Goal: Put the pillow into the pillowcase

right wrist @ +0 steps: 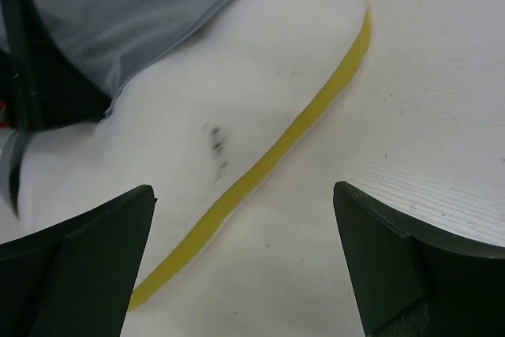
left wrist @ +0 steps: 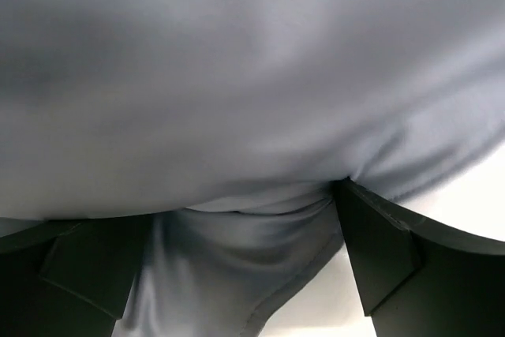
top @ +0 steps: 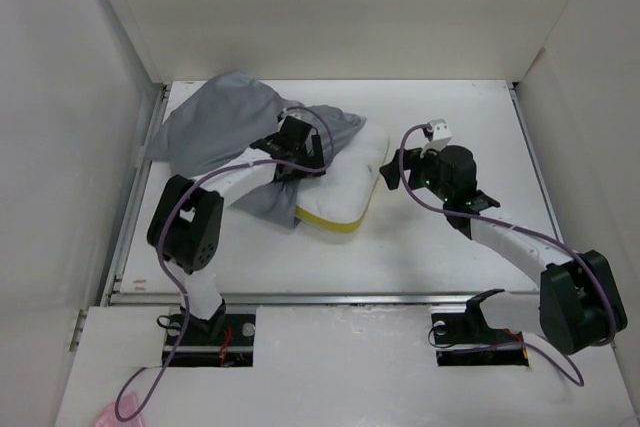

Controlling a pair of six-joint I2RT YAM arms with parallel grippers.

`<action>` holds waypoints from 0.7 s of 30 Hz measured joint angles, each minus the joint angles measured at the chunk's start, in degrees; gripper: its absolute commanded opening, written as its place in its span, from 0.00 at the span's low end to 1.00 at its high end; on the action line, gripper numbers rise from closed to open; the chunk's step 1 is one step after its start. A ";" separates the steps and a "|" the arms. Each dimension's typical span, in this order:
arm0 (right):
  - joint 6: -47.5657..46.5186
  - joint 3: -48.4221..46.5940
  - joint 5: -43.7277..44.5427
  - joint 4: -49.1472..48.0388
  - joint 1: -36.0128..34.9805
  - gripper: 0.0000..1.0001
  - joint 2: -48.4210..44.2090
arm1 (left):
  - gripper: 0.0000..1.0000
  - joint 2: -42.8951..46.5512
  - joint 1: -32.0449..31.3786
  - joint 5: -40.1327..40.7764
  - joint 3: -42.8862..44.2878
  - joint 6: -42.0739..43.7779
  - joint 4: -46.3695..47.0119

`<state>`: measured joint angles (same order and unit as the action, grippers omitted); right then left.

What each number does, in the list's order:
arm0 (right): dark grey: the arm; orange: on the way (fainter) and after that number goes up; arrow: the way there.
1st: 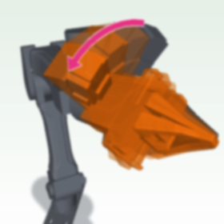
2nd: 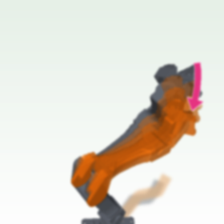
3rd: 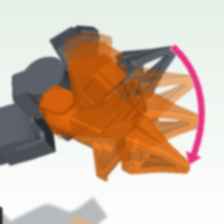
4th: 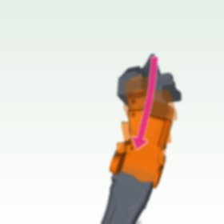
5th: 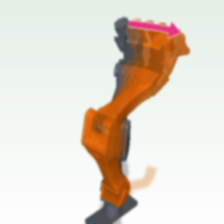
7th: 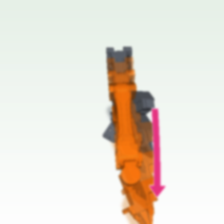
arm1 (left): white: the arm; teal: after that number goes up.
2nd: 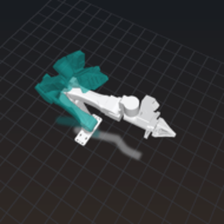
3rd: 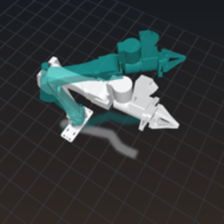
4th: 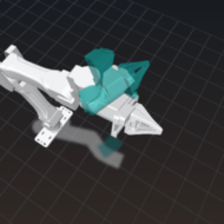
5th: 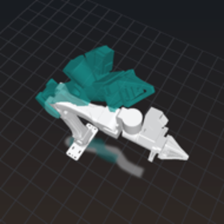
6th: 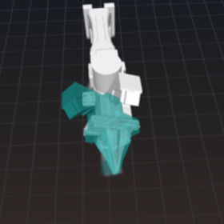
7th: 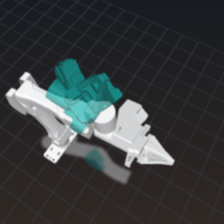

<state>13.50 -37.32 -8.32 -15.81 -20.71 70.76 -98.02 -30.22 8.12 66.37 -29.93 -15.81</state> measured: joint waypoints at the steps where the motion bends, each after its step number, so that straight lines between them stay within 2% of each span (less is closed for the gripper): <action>1: -0.26 0.00 0.15 0.02 0.00 1.00 -0.11 | 0.97 -2.49 -0.04 -0.79 3.28 1.07 0.28; 6: -2.23 0.00 0.15 0.42 0.00 1.00 -0.28 | 0.97 -12.26 -1.66 -3.21 17.59 6.03 1.90; 11: -4.35 0.00 -0.76 0.48 -0.28 1.00 -0.26 | 0.99 -11.37 -3.54 -3.26 20.02 9.25 1.73; 14: -5.53 -0.17 -0.68 0.50 -1.33 1.00 0.66 | 0.99 -5.38 -3.82 -2.64 15.32 9.62 1.20; 19: -6.64 -2.21 -1.01 1.22 -3.02 1.00 6.40 | 0.99 11.93 -4.48 -1.75 1.29 7.15 0.63; 21: -6.64 -3.41 -1.14 1.29 -3.45 1.00 9.35 | 0.99 16.26 -5.57 -1.51 -3.10 5.18 1.51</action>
<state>6.85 -40.73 -9.45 -14.52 -24.16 80.12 -81.76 -35.79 6.61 63.26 -24.75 -14.31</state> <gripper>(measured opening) 1.000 0.989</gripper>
